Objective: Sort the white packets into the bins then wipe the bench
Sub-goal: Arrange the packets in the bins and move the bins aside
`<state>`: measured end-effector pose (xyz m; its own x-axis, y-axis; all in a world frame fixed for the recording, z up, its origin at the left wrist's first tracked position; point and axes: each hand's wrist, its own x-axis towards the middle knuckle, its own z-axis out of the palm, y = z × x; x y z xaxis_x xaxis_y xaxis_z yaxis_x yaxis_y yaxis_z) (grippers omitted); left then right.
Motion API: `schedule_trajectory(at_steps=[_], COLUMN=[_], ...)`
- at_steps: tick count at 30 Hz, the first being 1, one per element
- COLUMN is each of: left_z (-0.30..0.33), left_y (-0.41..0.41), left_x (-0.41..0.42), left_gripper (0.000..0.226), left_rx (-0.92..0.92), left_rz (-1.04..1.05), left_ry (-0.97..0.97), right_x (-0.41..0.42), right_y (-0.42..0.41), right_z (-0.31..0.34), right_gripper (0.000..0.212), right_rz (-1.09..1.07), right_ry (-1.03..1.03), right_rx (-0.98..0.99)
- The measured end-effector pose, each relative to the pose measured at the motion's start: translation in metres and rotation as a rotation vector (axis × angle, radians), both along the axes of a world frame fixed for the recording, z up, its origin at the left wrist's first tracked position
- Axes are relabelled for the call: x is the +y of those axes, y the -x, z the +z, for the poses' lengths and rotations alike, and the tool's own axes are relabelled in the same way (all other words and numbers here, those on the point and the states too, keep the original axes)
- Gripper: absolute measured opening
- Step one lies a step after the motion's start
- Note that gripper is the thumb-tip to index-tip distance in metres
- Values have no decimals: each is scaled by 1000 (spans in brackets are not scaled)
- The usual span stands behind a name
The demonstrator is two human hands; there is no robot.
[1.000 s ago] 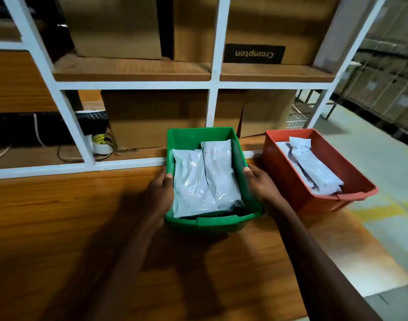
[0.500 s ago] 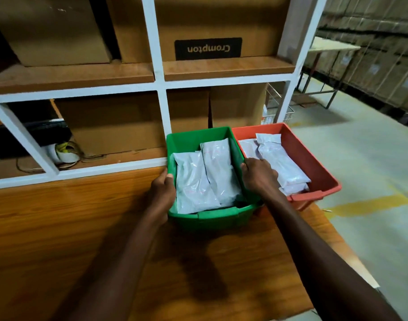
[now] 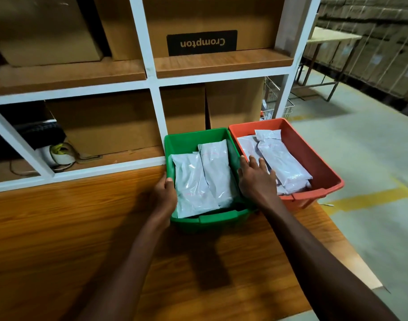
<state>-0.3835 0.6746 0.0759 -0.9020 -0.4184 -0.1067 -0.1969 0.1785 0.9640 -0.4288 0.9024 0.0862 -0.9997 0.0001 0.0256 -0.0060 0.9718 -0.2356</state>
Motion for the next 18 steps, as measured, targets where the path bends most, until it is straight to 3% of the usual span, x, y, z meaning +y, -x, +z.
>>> schedule_trajectory(at_steps=[12, 18], left_z=[5, 14], left_y=[-5, -13], left_x=[4, 9], left_gripper=[45, 47], left_rx=[-29, 67], left_rz=[-11, -64], left_ry=[-43, 172], right_x=[7, -1], right_y=[-7, -19], right_z=[6, 12], right_gripper=[56, 61], right_rz=[67, 138], right_ry=[18, -27], right_rx=[-48, 46])
